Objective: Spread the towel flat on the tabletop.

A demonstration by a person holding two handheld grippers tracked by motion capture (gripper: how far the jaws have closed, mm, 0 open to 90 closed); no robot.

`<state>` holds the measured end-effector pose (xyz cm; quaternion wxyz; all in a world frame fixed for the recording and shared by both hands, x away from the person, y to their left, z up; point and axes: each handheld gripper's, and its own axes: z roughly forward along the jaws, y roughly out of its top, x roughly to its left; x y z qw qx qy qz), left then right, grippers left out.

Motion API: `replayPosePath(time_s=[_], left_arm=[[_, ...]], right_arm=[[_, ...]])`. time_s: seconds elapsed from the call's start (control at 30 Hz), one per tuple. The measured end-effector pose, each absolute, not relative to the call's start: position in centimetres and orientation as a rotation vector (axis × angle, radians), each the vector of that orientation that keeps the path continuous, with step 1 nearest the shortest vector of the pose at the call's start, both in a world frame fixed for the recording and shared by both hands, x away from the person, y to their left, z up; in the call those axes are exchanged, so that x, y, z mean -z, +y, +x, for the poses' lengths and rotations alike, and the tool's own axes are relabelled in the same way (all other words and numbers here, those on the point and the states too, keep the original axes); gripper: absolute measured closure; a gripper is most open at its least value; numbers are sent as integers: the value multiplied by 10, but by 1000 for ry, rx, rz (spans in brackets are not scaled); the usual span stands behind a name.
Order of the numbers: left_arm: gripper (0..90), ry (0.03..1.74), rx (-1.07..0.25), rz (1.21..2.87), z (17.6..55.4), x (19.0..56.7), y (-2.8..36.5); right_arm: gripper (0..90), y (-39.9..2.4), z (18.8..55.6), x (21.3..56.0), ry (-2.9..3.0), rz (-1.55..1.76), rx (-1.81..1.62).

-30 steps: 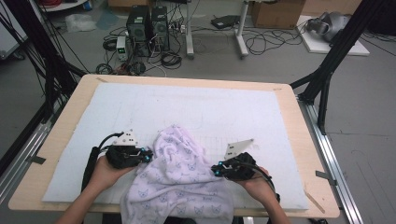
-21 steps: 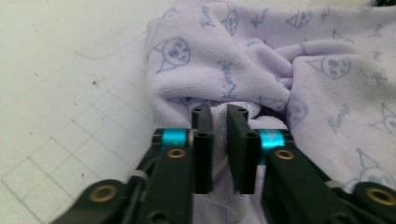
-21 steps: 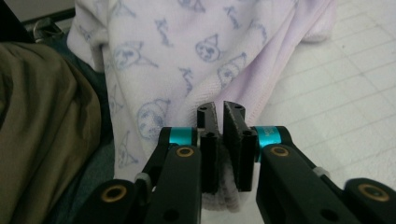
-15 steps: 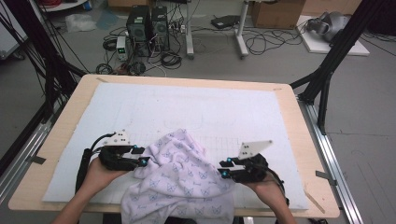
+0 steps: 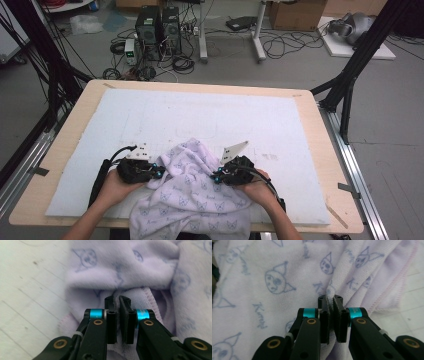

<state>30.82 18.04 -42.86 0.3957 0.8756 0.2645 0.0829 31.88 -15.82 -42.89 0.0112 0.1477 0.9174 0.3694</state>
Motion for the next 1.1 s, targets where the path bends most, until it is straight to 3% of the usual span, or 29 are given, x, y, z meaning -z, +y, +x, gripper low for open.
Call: replayPosePath(time_s=[0.33,0.47,0.5,0.53,0.57,0.73,0.83,0.97,1.03,1.07,1.1], left_arm=[[852,744,-356,2108,347,388,182],[828,809,-344,2048,359,378,188],[709,819,-336,2049,360,377,189],[709,822,-333,2057,359,377,190],[657,820,-318,2053,357,377,190],[602,739,-301,2059,342,377,186],[559,705,-253,2080,336,386,176],[485,710,-235,2142,333,407,160],[510,733,-238,2169,333,417,156],[591,738,-238,2182,333,421,156],[775,731,-237,2202,334,424,157]], right_arm=[[863,-202,306,389,2686,518,-1227],[862,-211,298,376,2643,504,-1238],[856,-211,296,378,2669,507,-1268],[856,-211,296,378,2669,507,-1268],[799,-212,295,382,2671,513,-1247],[708,-216,302,387,2649,567,-1325],[610,-208,309,392,2665,577,-1348],[588,-196,318,408,2730,598,-1254],[616,-194,320,413,2749,603,-1227],[643,-191,321,418,2769,603,-1192],[744,-187,322,427,2809,599,-1135]])
